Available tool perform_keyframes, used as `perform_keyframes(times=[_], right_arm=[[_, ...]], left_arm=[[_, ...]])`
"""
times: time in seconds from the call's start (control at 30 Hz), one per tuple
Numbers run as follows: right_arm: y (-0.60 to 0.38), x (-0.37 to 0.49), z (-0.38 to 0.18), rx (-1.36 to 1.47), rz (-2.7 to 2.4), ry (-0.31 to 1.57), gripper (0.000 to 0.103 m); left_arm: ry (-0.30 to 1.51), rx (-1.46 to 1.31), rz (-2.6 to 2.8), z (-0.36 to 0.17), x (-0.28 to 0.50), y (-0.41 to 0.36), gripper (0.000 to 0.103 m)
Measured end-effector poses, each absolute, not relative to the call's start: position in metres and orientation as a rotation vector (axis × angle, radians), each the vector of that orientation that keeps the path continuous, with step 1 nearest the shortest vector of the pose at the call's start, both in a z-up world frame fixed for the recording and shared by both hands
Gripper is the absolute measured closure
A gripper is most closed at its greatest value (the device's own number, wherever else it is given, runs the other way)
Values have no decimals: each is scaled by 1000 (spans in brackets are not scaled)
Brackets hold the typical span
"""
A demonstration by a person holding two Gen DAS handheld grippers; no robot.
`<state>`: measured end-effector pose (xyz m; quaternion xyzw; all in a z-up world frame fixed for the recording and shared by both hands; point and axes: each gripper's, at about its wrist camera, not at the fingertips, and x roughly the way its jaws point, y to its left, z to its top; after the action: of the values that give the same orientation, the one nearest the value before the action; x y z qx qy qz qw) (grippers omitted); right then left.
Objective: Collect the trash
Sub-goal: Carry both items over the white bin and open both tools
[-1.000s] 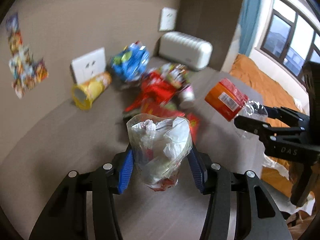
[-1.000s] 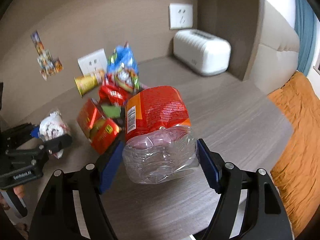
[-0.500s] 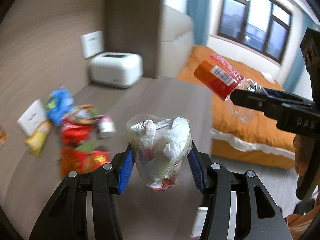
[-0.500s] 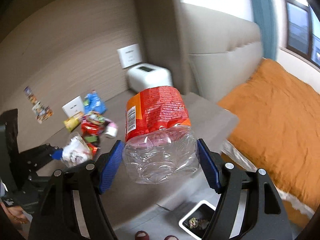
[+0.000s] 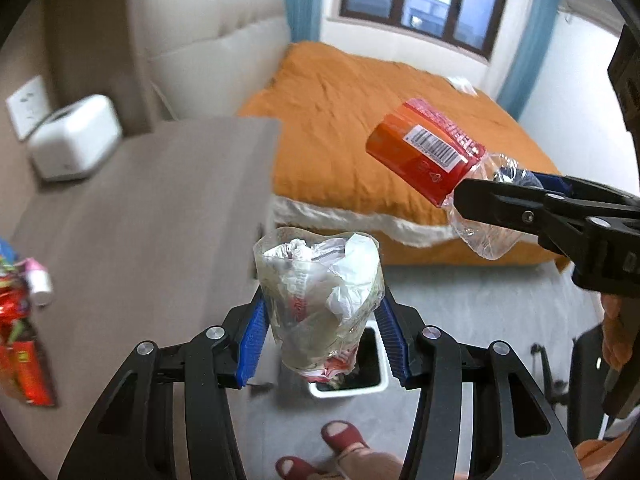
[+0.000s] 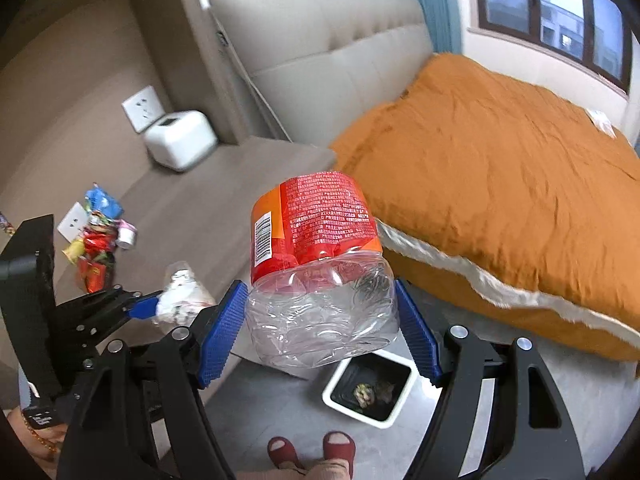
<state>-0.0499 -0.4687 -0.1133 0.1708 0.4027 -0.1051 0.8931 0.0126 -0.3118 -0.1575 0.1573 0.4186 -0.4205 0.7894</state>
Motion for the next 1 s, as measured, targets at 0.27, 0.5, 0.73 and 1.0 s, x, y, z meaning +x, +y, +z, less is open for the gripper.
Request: perform_keyframes(times=[0.27, 0.5, 0.73, 1.0], right_arm=[[-487, -65, -161, 408, -253, 924, 29], [-503, -66, -225, 491, -268, 1026, 29], [-516, -65, -322, 602, -290, 1147, 29], [-523, -54, -445, 624, -290, 1265, 29]], left_arm=[[992, 396, -936, -209, 6, -348, 53], [1092, 431, -950, -269, 8, -369, 53], [1194, 449, -959, -360, 6, -394, 53], [1310, 461, -957, -489, -5, -413, 53]])
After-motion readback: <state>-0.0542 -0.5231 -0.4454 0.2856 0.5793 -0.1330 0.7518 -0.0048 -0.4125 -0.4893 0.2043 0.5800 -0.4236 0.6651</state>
